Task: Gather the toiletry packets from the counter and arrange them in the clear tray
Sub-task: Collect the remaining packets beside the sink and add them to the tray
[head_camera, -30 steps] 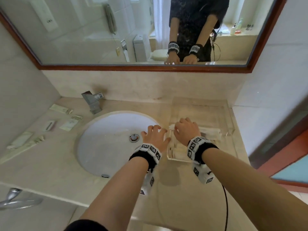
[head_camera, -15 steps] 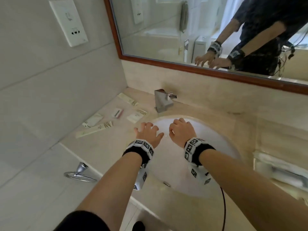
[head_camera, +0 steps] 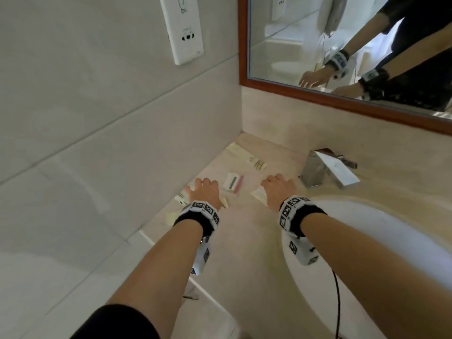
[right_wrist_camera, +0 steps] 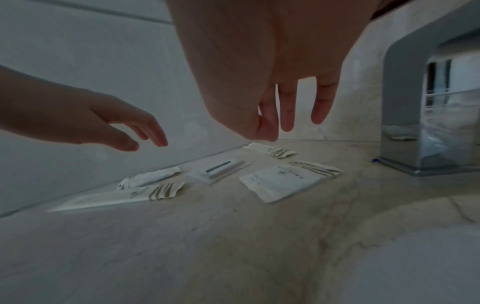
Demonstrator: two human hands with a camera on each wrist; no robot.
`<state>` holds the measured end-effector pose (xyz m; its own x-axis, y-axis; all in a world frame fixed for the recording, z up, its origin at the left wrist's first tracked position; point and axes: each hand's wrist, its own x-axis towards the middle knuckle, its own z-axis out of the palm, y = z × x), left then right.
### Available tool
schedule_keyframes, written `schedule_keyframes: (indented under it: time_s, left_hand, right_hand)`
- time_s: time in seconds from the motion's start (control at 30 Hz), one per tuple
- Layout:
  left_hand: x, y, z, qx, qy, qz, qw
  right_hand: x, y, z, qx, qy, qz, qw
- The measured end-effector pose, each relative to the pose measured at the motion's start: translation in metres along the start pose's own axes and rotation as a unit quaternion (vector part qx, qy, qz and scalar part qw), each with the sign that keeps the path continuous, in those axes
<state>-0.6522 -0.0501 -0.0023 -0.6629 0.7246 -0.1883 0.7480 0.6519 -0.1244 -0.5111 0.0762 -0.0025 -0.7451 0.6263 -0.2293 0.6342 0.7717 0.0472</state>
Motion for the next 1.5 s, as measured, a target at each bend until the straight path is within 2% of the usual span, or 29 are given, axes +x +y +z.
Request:
schedule_keyframes:
  time_s: [0.27, 0.5, 0.67, 0.87, 1.0, 1.1, 1.17, 1.27, 1.33, 1.43, 1.5]
  left_hand:
    - [0.05, -0.036, 0.018, -0.051, -0.058, -0.041, 0.996]
    - [0.072, -0.045, 0.036, -0.085, -0.112, -0.087, 0.986]
    - [0.078, -0.05, 0.032, -0.128, -0.111, -0.135, 0.976]
    - [0.078, -0.047, 0.03, -0.138, -0.084, -0.146, 0.976]
    - [0.08, -0.043, 0.028, -0.171, -0.089, -0.149, 0.97]
    - [0.075, -0.039, 0.018, -0.197, -0.089, -0.151, 0.965]
    - [0.069, -0.035, 0.009, -0.218, -0.067, -0.144, 0.963]
    - [0.062, -0.026, -0.002, -0.281, -0.013, -0.13, 0.951]
    - [0.058, -0.015, -0.008, -0.332, 0.009, -0.114, 0.936]
    - [0.05, 0.009, -0.017, -0.401, 0.02, -0.08, 0.912]
    - [0.041, 0.028, -0.022, -0.414, 0.031, -0.051, 0.908]
  right_hand:
    - [0.043, -0.01, 0.007, -0.007, -0.085, 0.012, 0.996]
    - [0.063, -0.006, 0.019, -0.067, -0.062, -0.025, 0.996]
    - [0.068, -0.007, 0.018, -0.147, -0.015, -0.064, 0.987]
    - [0.068, -0.003, 0.014, -0.194, -0.032, -0.043, 0.98]
    - [0.06, 0.004, 0.013, -0.176, -0.001, -0.021, 0.984]
    - [0.051, 0.008, 0.012, -0.132, 0.039, -0.005, 0.99]
    - [0.047, 0.01, 0.01, -0.082, 0.053, 0.015, 0.995]
    - [0.04, 0.012, 0.001, 0.059, 0.047, 0.076, 0.994]
    - [0.034, 0.015, -0.005, 0.189, 0.052, 0.117, 0.974]
    - [0.023, 0.025, -0.008, 0.366, 0.088, 0.147, 0.915]
    - [0.01, 0.032, -0.012, 0.44, 0.119, 0.16, 0.876]
